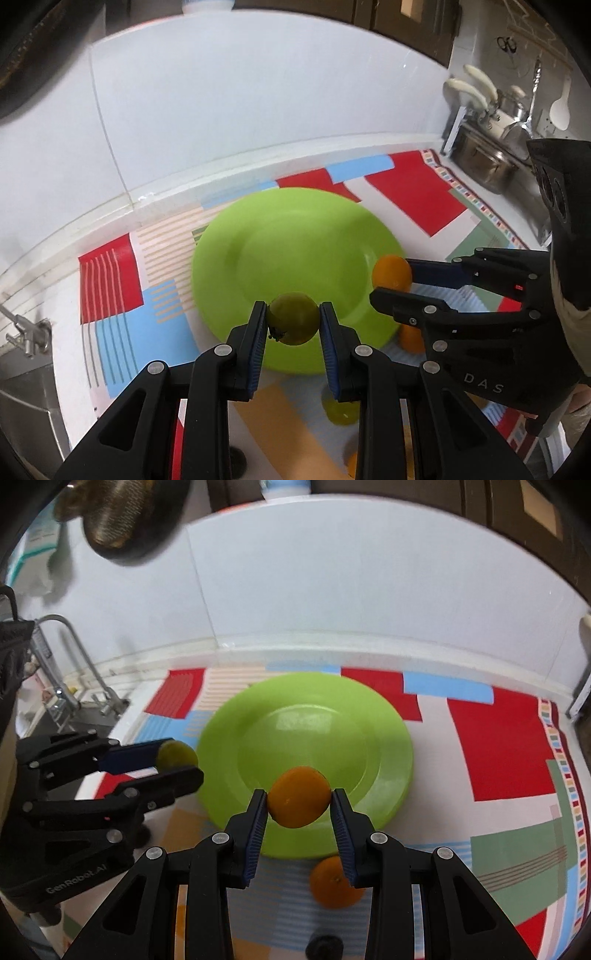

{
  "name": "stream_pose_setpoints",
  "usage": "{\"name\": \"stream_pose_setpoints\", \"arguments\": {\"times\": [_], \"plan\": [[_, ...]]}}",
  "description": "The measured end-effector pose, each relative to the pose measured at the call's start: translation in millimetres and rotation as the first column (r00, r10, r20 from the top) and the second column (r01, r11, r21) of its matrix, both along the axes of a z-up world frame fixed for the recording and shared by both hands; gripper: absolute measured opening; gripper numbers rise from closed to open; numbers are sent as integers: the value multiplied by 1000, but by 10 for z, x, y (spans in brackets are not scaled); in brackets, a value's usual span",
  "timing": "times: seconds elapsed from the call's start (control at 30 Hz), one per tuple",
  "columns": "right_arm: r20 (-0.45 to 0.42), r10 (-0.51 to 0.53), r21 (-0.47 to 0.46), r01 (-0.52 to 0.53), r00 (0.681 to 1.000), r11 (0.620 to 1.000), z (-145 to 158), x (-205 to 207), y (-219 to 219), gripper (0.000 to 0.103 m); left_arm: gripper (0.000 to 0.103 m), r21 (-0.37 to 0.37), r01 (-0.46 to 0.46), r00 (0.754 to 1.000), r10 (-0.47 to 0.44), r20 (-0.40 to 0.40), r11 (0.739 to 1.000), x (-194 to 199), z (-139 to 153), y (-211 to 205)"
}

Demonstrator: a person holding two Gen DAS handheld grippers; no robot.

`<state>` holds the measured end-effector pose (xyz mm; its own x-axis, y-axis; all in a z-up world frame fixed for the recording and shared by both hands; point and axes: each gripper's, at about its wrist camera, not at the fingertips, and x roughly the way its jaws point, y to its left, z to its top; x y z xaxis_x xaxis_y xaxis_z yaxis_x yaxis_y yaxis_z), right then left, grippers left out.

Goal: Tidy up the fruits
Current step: 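Carry both fruits over the green plate and open both tools to release them, then lift both open tools away from the plate toward the remaining fruits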

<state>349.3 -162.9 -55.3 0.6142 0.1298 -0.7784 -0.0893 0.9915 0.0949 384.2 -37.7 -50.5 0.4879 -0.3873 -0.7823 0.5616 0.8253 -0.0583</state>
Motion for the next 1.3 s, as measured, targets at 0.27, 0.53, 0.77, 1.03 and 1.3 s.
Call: {"name": "stream_pose_setpoints", "arguments": {"times": [0.27,0.53,0.77,1.03,1.3], "plan": [[-65,-22,3,22,998,1000,-202,162,-35,36,28,21,15,998,-14,-62,1000,165,-244,-62],[-62,-46,-6,46,997,999,-221,184,-61,37,39,23,6,998,-5,-65,1000,184,-283,-72],[-28,-87,10,87,996,996,-133,59,-133,45,45,14,-12,1000,12,-17,1000,2,-127,17],[75,-106,-37,109,992,993,143,-339,-18,45,61,-20,-57,995,59,78,998,-379,190,235],[171,-116,-24,122,978,992,413,-764,112,57,80,-56,-126,974,134,181,991,-816,500,467]]}}
